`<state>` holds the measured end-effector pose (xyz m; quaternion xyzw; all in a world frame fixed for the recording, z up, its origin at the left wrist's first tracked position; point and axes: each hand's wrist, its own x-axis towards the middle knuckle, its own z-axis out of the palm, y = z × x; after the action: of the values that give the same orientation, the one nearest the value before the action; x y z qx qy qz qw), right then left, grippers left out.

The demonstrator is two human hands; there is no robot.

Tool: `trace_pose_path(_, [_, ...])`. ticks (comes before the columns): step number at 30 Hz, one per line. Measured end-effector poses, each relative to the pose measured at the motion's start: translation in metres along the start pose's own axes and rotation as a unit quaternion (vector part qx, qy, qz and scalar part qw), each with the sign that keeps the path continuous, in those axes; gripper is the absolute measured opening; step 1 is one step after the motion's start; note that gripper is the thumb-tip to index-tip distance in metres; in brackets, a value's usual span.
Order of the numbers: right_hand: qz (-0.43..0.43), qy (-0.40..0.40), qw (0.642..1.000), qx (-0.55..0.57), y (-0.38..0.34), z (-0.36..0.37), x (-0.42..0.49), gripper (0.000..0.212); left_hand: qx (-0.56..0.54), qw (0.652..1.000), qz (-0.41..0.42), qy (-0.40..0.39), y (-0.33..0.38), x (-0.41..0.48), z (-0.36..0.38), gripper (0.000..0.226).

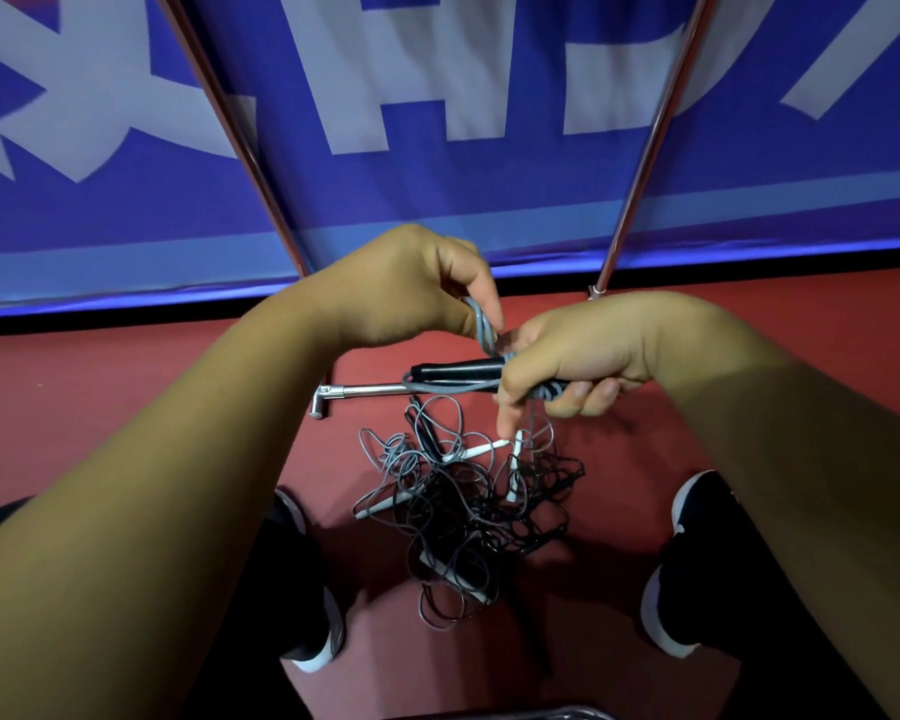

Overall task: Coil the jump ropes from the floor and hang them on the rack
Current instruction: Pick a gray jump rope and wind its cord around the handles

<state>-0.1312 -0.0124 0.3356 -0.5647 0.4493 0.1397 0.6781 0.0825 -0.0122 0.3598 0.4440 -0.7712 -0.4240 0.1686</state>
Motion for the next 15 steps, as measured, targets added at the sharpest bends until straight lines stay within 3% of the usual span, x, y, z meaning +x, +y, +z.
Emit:
trace_pose_path(5, [-0.003,0.152,0.988,-0.009,0.004,-0.009,0.013,0.013,0.116,0.993,-0.007,0.014,-0.002,0.0,-0.002,0.018])
trace_pose_path(10, [-0.057,0.303,0.951,-0.014,0.01,-0.02,0.024,0.007,0.157,0.985,-0.064,-0.007,-0.004,0.0,0.003,0.036])
trace_pose_path(15, [-0.125,0.382,0.915,0.026,0.002,-0.018,0.028,0.007,0.107,0.982,-0.157,-0.013,-0.01,0.006,0.019,0.011])
